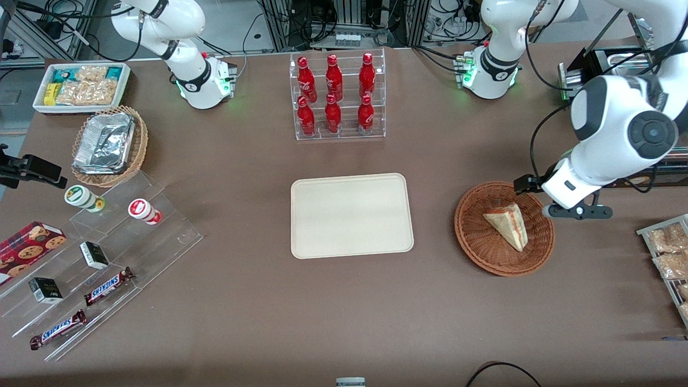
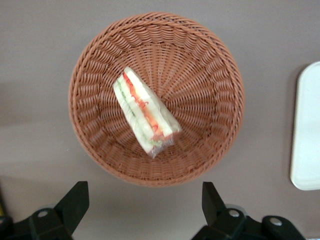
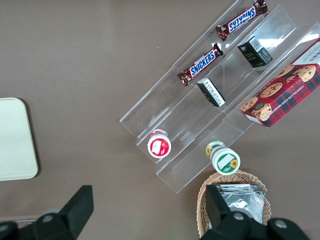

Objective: Place sandwich from basket to tray
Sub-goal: 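Move the left gripper over the wrapped sandwich in the wicker basket, then lower the left gripper and close it on the sandwich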

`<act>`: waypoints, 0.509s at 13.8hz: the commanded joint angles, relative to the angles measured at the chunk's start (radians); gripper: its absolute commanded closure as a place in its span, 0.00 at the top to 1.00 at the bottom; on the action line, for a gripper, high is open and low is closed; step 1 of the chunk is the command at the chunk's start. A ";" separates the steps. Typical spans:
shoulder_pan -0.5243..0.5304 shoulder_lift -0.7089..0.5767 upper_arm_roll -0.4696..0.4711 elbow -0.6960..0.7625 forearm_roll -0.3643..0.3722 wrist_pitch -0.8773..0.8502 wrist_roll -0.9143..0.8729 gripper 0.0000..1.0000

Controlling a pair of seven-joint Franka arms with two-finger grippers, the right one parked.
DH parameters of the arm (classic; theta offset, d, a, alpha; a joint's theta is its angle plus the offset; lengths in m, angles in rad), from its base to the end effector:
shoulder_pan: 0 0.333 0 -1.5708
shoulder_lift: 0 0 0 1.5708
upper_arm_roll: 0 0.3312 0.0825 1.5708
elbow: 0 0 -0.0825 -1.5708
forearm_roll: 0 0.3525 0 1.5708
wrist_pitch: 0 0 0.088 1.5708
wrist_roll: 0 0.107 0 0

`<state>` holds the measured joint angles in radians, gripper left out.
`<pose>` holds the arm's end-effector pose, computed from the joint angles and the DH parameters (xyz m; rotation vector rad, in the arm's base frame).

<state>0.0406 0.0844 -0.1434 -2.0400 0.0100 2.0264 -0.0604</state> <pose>0.5278 -0.0525 0.4263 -3.1324 0.0741 0.1522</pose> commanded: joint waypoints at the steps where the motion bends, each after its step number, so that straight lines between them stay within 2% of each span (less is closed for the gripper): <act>1: 0.009 -0.026 -0.002 -0.078 -0.002 0.095 -0.061 1.00; 7: 0.008 0.006 -0.002 -0.141 -0.019 0.250 -0.435 1.00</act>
<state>0.0416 0.0889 -0.1408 -2.1422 0.0063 2.2166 -0.3881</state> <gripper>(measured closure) 0.000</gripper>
